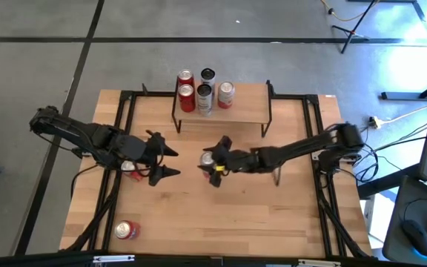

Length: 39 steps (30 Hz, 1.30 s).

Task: Place canned beverage on shelf
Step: Put the pink soda can on the shelf aligned with the other pink soda can

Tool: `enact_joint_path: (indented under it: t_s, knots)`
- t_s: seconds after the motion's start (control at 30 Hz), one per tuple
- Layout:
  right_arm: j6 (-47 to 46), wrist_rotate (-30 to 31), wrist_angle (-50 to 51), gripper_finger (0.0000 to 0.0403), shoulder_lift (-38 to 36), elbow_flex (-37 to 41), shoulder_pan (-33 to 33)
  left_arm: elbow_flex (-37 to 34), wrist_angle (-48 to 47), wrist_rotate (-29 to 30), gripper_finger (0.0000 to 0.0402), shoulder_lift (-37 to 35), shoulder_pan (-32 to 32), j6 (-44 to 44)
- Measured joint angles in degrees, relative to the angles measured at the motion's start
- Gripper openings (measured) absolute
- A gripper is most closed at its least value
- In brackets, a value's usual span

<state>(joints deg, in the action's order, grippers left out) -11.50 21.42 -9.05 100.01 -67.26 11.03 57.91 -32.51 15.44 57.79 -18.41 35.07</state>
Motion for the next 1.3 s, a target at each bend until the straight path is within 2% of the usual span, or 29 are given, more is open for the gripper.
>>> enact_joint_path:
  t_s: [0.13, 0.27, 0.77, 0.83, 0.93, 1.0, 1.13, 1.3]
  knots:
    - [0.4, 2.0, -6.2, 0.0265, 6.4, 0.0, 1.3, 0.0, 0.2, 0.0, 0.0349, 0.2, 0.0, 0.8]
    - [-0.1, 1.0, -11.3, 0.0265, 11.1, 0.0, 1.6, -0.2, -0.5, -0.9, 0.0349, 0.5, 0.0, 0.8]
    - [1.4, -0.2, -12.1, 0.0266, 14.4, -0.2, 1.5, -0.2, 0.4, -1.4, 0.0349, 0.5, -0.4, 1.9]
    - [1.4, -1.0, -12.3, 0.0296, 14.3, -0.2, 1.5, -0.2, 0.4, -1.4, 0.0349, 0.7, -0.4, 1.9]
    - [1.3, -1.5, -12.3, 0.0364, 12.9, -0.1, 1.5, -0.2, 0.4, -1.2, 0.0349, 0.8, -0.4, 1.9]
    - [0.7, -1.5, -12.3, 0.0385, 11.2, -0.2, 1.5, -0.2, 0.4, -1.1, 0.0349, 1.1, -0.4, 1.9]
    - [-0.3, -4.2, -9.7, 0.0356, 5.5, -0.2, 1.7, -0.6, 0.1, 0.2, 0.0349, 2.4, -0.6, 2.3]
    - [-3.4, -12.7, 7.6, 0.0323, -6.5, -0.3, 2.3, -4.7, -0.1, 4.4, 0.0349, 6.2, -1.3, 6.7]
